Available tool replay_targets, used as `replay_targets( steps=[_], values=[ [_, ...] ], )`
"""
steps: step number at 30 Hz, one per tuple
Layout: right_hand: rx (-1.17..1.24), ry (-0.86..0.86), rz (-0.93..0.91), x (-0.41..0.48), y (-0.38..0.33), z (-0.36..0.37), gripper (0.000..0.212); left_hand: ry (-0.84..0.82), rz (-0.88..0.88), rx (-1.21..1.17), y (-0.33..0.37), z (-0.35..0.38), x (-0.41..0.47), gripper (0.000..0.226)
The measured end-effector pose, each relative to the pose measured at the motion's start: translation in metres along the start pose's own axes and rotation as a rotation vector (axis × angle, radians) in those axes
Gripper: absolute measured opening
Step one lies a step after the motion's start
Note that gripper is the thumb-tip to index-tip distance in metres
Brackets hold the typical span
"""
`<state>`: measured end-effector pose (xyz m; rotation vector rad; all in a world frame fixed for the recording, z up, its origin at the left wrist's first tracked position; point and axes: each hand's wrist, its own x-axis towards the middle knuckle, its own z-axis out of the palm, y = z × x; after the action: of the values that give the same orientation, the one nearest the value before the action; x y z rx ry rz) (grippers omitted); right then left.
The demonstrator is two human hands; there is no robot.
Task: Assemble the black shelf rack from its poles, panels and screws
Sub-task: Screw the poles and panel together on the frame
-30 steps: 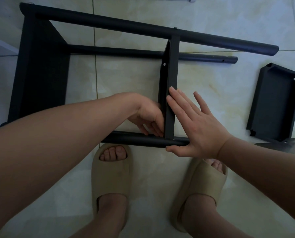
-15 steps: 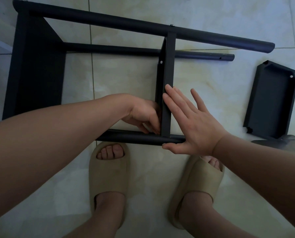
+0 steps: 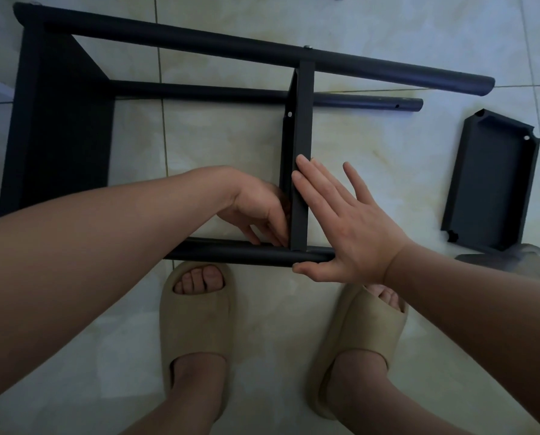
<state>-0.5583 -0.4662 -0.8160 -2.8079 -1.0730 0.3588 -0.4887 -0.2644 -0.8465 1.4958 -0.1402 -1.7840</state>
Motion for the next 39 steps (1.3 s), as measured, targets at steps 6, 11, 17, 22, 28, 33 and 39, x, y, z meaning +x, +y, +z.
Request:
replay_targets(
  steps=[6, 11, 17, 22, 28, 33, 39],
  values=[
    [-0.003, 0.0, 0.0, 0.0, 0.0, 0.0, 0.114, 0.068, 0.059, 0.021, 0.002, 0.004, -0.002, 0.023],
    [-0.01, -0.012, 0.002, 0.0, 0.0, 0.001, 0.115, 0.079, 0.118, -0.022, -0.004, 0.009, -0.003, 0.026],
    [-0.01, -0.004, -0.002, 0.0, 0.001, 0.002, 0.114, 0.069, 0.139, -0.036, -0.005, 0.009, -0.004, 0.024],
    [-0.006, -0.002, -0.001, 0.0, 0.001, 0.001, 0.114, 0.039, -0.015, 0.059, -0.003, 0.001, -0.002, 0.02],
    [-0.002, -0.017, 0.002, 0.001, 0.001, 0.0, 0.115, 0.03, -0.09, 0.09, 0.005, -0.001, 0.001, 0.019],
    [0.001, -0.009, -0.001, 0.001, 0.0, 0.0, 0.115, 0.044, -0.127, 0.082, 0.009, 0.0, 0.002, 0.02],
    [0.01, 0.009, -0.006, 0.0, 0.002, 0.002, 0.114, 0.034, -0.125, 0.039, 0.008, 0.0, 0.003, 0.015]
  ],
)
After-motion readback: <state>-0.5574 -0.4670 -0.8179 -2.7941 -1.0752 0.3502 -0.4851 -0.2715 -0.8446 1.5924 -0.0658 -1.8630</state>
